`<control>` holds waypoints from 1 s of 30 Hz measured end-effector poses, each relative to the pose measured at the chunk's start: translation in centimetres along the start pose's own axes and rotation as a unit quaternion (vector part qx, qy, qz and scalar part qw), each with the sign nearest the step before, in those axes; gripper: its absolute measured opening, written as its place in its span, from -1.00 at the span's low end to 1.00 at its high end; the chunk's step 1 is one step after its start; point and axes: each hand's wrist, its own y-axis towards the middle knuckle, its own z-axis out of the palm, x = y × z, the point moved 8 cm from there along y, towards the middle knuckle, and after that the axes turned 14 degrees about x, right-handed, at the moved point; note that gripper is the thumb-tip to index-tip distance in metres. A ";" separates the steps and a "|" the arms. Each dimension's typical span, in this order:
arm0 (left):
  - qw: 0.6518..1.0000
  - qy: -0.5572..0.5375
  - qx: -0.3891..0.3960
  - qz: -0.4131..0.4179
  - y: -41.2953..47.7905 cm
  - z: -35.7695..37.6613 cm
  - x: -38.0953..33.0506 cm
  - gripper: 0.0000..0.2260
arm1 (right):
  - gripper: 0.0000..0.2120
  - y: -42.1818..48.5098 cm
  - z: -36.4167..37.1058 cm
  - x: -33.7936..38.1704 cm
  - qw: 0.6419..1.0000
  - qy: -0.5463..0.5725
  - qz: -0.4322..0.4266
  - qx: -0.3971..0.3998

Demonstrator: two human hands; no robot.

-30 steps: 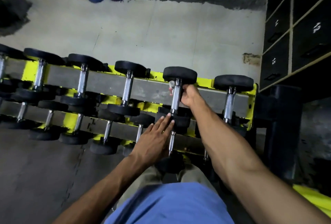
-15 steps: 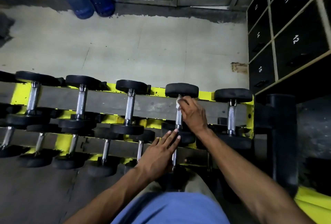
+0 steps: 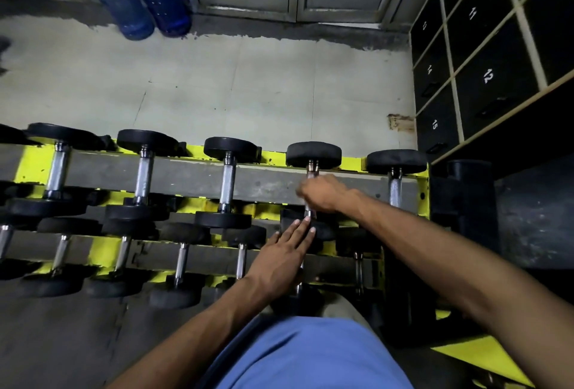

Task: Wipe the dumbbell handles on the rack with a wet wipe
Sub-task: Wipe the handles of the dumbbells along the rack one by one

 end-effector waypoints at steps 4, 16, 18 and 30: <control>1.000 -0.007 -0.010 -0.003 0.1 0.2 -0.3 -0.20 | -0.79 1.5 -0.6 0.7 0.993 -0.077 0.024 0.089; 1.000 0.001 -0.028 -0.004 0.2 0.4 0.2 -0.19 | -0.76 1.8 -4.1 -0.5 0.994 -0.040 0.084 0.064; 1.000 -0.002 -0.027 -0.001 0.2 0.5 0.2 -0.20 | -0.81 1.2 -2.3 -0.1 0.994 0.011 0.050 0.096; 1.000 -0.007 -0.026 0.012 -0.4 0.2 0.0 -0.17 | -0.91 -3.5 3.7 -0.2 0.962 0.229 0.001 -0.146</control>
